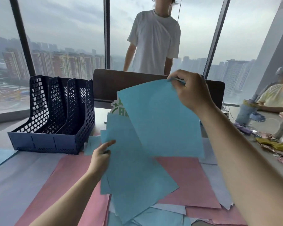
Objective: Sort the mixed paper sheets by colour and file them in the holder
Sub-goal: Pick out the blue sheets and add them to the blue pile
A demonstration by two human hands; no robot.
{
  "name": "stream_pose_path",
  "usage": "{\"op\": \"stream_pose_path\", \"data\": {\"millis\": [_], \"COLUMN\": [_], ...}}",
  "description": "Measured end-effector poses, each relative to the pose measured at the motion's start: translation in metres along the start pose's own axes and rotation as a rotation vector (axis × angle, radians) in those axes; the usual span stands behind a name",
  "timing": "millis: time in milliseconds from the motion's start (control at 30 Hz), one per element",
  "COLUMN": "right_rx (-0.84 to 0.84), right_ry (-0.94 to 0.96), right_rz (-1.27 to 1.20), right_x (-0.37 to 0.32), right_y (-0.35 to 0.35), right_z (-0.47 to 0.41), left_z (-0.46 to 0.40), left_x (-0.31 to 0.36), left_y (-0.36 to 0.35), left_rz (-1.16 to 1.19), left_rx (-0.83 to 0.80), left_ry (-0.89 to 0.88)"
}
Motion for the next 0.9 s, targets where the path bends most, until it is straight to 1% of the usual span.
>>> {"op": "stream_pose_path", "data": {"millis": [133,200,300,367,433,533,600,667,733,767,800,833,867,900], "right_rx": [-0.092,-0.143,-0.176,-0.202,-0.229,-0.226,-0.221,-0.262,-0.404,-0.478,-0.548,-0.598,-0.637,-0.641], "right_ry": [-0.1,-0.163,-0.196,-0.195,-0.227,-0.369,-0.517,-0.752,-0.984,-1.062,-1.114,-1.142,-1.14,-1.117], "right_rz": [-0.018,0.01,0.189,0.223,0.149,-0.105,-0.201,-0.267,-0.307,-0.373,-0.476,-0.59,-0.696,-0.768], "right_x": [0.011,0.023,0.039,0.048,0.056,0.076,0.091,0.12,0.158,0.173,0.184,0.177,0.167,0.155], "right_y": [-0.023,-0.039,-0.064,-0.081,-0.097,-0.111,-0.114,-0.122,-0.14,-0.148,-0.156,-0.155,-0.154,-0.15], "right_z": [-0.006,-0.003,0.012,0.026,0.038,0.052,0.064,0.082,0.11,0.124,0.137,0.149,0.155,0.157], "left_z": [-0.005,-0.004,-0.005,-0.005,-0.004,-0.002,0.0,-0.001,-0.002,-0.004,-0.006,-0.009,-0.01,-0.011], "left_x": [0.008,0.014,0.025,0.034,0.038,0.031,0.031,0.031,0.033,0.035,0.038,0.042,0.048,0.056], "left_y": [0.004,0.002,-0.002,-0.007,-0.014,-0.021,-0.021,-0.02,-0.018,-0.018,-0.017,-0.018,-0.018,-0.019], "left_rz": [0.035,0.102,0.26,0.287,0.234,0.218,0.201,0.21,0.225,0.227,0.233,0.255,0.27,0.283], "left_rx": [-0.031,-0.038,-0.04,-0.062,-0.092,-0.11,-0.098,-0.078,-0.064,-0.062,-0.064,-0.069,-0.083,-0.101], "left_ry": [-0.024,-0.03,-0.025,-0.04,-0.061,-0.038,-0.06,-0.075,-0.082,-0.093,-0.101,-0.119,-0.137,-0.169]}}
Point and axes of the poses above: each hand's wrist, its own z-axis away from the middle knuckle, its own y-axis out of the back of the hand, x = y × z, the point moved 5 cm from there along -z, towards the middle knuckle, and after that the axes turned 14 degrees about -y, right-handed, at the moved point
